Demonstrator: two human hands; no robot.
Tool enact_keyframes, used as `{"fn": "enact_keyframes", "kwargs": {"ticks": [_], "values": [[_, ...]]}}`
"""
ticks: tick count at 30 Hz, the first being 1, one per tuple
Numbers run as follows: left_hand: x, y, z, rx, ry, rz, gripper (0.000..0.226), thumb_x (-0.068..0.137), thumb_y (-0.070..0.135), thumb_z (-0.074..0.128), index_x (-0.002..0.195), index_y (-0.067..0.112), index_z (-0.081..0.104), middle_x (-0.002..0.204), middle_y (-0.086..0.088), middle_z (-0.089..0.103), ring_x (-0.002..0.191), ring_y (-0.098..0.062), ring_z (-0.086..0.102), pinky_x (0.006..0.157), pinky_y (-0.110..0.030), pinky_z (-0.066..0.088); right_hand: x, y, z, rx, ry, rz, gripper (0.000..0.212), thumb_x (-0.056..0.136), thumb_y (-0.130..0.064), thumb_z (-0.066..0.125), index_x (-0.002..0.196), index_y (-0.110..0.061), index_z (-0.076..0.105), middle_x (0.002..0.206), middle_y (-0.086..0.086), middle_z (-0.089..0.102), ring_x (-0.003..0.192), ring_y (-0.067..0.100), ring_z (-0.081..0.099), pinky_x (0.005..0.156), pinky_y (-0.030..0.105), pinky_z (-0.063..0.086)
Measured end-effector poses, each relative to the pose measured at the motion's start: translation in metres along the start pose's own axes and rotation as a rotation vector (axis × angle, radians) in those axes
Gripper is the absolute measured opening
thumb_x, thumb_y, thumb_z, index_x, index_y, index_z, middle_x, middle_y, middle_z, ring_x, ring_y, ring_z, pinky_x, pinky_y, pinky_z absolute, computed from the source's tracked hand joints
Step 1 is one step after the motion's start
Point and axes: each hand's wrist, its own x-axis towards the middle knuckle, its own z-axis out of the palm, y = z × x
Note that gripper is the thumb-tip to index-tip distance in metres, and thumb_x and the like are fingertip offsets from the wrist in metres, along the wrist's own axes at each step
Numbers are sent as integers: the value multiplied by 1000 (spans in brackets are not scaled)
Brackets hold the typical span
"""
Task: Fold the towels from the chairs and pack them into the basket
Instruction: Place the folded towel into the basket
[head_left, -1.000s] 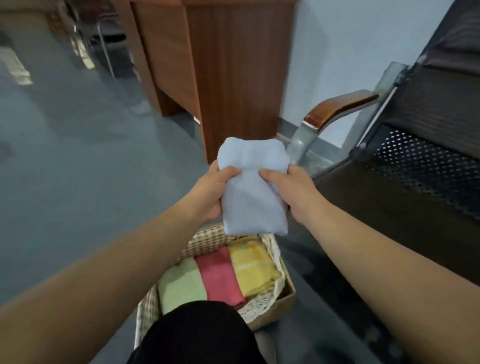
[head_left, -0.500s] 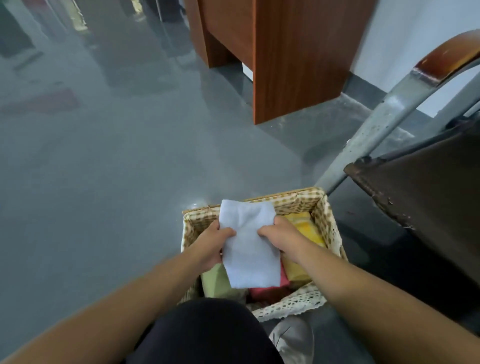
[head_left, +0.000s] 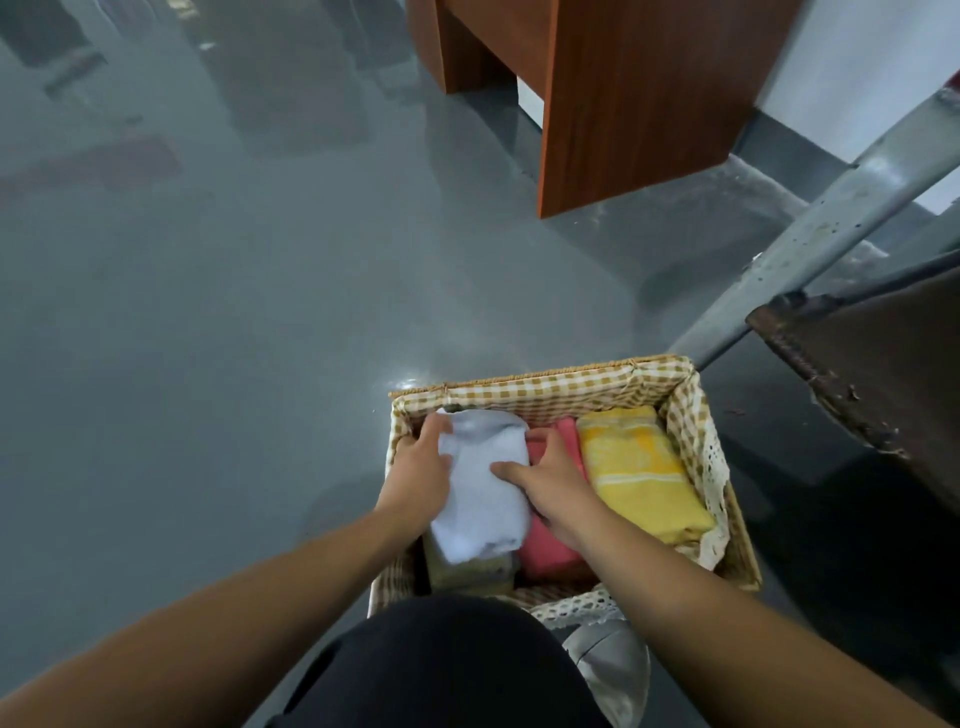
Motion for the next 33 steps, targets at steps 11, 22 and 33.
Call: {"fn": "enact_keyframes", "kwargs": {"ticks": [11, 22, 33], "values": [[-6, -6, 0, 640, -360, 372, 93, 89, 69, 50, 158, 18, 14, 166, -4, 7, 151, -23, 14, 121, -39, 21, -7, 32, -16, -953, -331, -331, 64, 99, -39, 52, 156, -21, 28, 156, 10, 26, 141, 27, 36, 112, 33, 32], [8, 33, -10, 650, -434, 324, 70, 94, 52, 56, 149, 12, 38, 150, -9, 40, 133, -25, 44, 106, -33, 37, -19, 3, -30, -1040, -102, -319, 66, 85, -61, 35, 138, -23, 48, 143, 5, 47, 136, 29, 40, 108, 45, 40], [-102, 271, -59, 167, -94, 753, 16, 92, 24, 59, 105, 18, 67, 95, 3, 66, 95, -14, 61, 74, -20, 38, -199, -127, -196, -802, 563, -469, 41, 93, -42, 57, 122, -14, 60, 121, 7, 56, 117, 23, 53, 96, 32, 42]]}}
